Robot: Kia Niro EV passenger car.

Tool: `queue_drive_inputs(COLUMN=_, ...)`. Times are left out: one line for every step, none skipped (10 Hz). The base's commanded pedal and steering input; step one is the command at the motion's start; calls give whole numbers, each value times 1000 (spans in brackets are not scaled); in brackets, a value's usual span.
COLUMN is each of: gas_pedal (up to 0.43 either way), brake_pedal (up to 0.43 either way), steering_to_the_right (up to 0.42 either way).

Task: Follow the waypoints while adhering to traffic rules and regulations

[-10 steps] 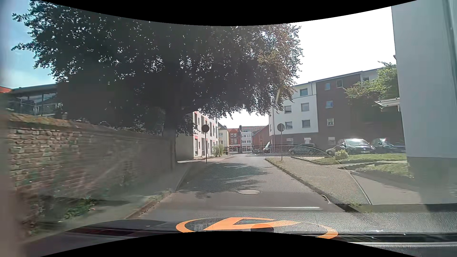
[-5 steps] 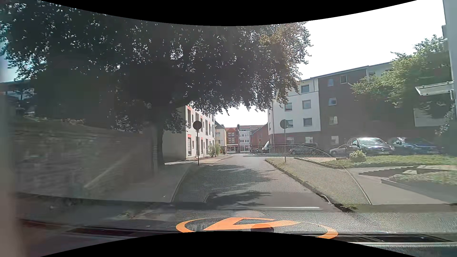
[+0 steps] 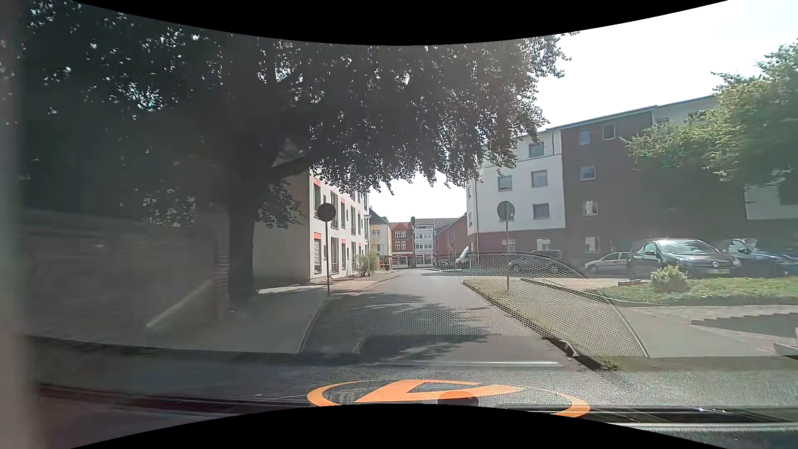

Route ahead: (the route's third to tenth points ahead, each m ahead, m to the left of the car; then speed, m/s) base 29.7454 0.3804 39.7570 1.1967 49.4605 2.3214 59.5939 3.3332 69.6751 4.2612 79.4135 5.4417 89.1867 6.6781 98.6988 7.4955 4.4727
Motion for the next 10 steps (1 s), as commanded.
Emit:
queue_drive_inputs(gas_pedal=47, brake_pedal=0, steering_to_the_right=12)
queue_drive_inputs(gas_pedal=39, brake_pedal=0, steering_to_the_right=11)
queue_drive_inputs(gas_pedal=28, brake_pedal=0, steering_to_the_right=9)
queue_drive_inputs(gas_pedal=20, brake_pedal=0, steering_to_the_right=6)
queue_drive_inputs(gas_pedal=8, brake_pedal=0, steering_to_the_right=4)
queue_drive_inputs(gas_pedal=0, brake_pedal=0, steering_to_the_right=3)
queue_drive_inputs(gas_pedal=0, brake_pedal=0, steering_to_the_right=0)
queue_drive_inputs(gas_pedal=0, brake_pedal=0, steering_to_the_right=0)
queue_drive_inputs(gas_pedal=0, brake_pedal=0, steering_to_the_right=0)
queue_drive_inputs(gas_pedal=0, brake_pedal=0, steering_to_the_right=-1)
